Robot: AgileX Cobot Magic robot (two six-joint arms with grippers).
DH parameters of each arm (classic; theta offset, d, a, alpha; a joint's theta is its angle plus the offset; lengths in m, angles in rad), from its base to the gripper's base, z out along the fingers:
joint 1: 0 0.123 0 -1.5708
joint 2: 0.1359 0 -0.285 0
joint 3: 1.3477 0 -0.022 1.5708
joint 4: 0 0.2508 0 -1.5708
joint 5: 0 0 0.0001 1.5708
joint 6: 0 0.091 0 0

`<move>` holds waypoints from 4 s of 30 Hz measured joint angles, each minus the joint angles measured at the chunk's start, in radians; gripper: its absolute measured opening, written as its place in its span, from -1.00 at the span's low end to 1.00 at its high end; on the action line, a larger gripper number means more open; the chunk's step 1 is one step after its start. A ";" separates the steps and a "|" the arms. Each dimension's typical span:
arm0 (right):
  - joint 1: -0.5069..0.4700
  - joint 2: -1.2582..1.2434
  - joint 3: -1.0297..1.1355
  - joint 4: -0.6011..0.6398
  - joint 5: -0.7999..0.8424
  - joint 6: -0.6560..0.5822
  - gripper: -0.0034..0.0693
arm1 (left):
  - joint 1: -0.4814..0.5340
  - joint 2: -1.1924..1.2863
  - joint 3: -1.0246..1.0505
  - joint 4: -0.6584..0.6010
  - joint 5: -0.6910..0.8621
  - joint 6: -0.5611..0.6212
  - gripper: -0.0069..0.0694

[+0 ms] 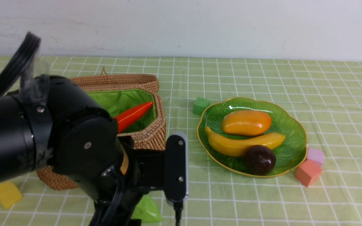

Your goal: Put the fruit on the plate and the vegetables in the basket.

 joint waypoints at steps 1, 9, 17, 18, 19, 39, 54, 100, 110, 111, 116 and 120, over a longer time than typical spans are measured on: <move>0.000 0.000 0.000 0.000 0.000 0.000 -0.25 | 0.021 0.000 0.030 0.001 -0.014 0.008 0.73; 0.000 0.000 0.000 -0.001 0.000 0.001 -0.25 | 0.045 0.005 0.134 -0.003 -0.200 0.073 0.73; 0.000 0.000 0.000 -0.001 0.000 0.001 -0.25 | 0.045 0.080 0.134 0.095 -0.332 0.145 0.73; 0.000 0.000 0.000 -0.001 0.000 0.001 -0.25 | 0.045 0.097 0.134 0.115 -0.332 0.154 0.73; 0.000 0.000 0.000 0.000 0.000 0.001 -0.25 | 0.045 0.117 0.134 0.139 -0.333 0.161 0.73; 0.000 0.000 0.000 0.000 0.000 0.001 -0.25 | 0.045 0.278 0.131 0.243 -0.385 0.164 0.73; 0.000 0.000 0.000 0.000 0.000 0.001 -0.25 | 0.045 0.229 0.096 0.194 -0.333 0.030 0.33; 0.000 0.000 0.000 0.000 0.000 0.001 -0.25 | 0.484 0.138 -0.194 -0.156 -0.358 -0.267 0.74; 0.000 0.000 0.000 0.000 0.000 0.002 -0.25 | 0.484 -0.005 -0.194 -0.124 -0.068 -0.622 0.01; 0.000 0.000 0.000 0.000 0.000 0.002 -0.25 | 0.484 -0.024 -0.194 -0.124 -0.028 -0.650 -0.18; 0.000 0.000 0.000 -0.001 0.000 0.002 -0.25 | 0.484 -0.143 -0.194 -0.123 0.116 -0.721 -0.85; 0.000 0.000 0.000 0.000 0.000 0.002 -0.25 | 0.484 -0.281 -0.194 -0.115 0.189 -0.769 -0.85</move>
